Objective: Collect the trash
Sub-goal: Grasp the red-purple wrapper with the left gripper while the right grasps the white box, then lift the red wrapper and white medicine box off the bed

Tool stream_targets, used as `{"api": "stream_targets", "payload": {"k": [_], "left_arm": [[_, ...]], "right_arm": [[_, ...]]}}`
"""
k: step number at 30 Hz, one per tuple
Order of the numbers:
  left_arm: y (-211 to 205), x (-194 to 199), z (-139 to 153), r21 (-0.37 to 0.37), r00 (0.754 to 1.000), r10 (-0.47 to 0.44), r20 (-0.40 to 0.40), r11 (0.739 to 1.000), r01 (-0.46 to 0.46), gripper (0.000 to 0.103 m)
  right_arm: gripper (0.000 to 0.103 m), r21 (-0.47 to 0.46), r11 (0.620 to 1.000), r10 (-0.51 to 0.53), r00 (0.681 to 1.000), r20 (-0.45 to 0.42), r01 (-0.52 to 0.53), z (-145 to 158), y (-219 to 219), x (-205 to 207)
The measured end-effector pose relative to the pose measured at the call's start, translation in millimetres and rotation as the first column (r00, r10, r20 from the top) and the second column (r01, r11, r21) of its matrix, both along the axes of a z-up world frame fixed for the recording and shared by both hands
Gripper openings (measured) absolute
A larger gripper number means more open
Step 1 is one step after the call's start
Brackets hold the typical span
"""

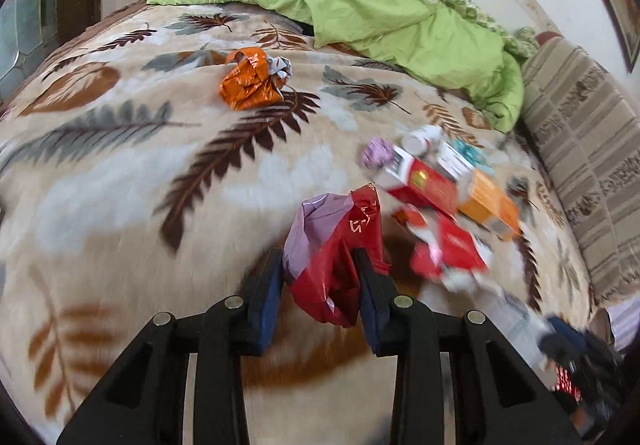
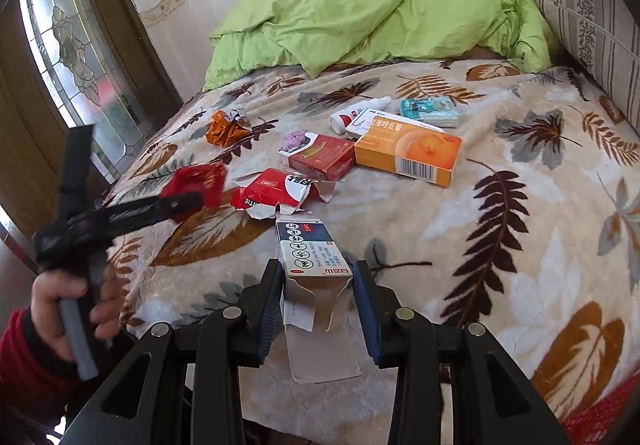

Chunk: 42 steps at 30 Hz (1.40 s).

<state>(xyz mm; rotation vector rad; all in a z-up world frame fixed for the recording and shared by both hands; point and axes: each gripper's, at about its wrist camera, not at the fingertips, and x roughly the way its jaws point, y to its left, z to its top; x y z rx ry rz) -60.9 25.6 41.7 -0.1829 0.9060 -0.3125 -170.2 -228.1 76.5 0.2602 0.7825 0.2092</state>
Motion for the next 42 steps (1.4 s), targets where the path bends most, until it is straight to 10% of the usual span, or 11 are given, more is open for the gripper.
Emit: {"api": "stream_targets", "payload": {"k": [13,33,42], "left_arm": [[-32,-41,-18,0.109,0.999,-0.051,-0.010,0.993,0.052,0.033],[-50,-39,-27,0.121,0.993,-0.115,0.006,0.986,0.114,0.070],[-42,-42,-18,0.121,0.996,-0.086,0.038,0.989,0.081,0.071]], "right_arm": [[0.040,-0.148,0.988,0.027,0.996,-0.081,-0.039,-16,17,-2],[0.048,-0.076,0.997,0.017,0.994,-0.106,-0.026,-22,15,7],[0.048,-0.073,0.997,0.006,0.995,-0.098,-0.013,-21,12,6]]}}
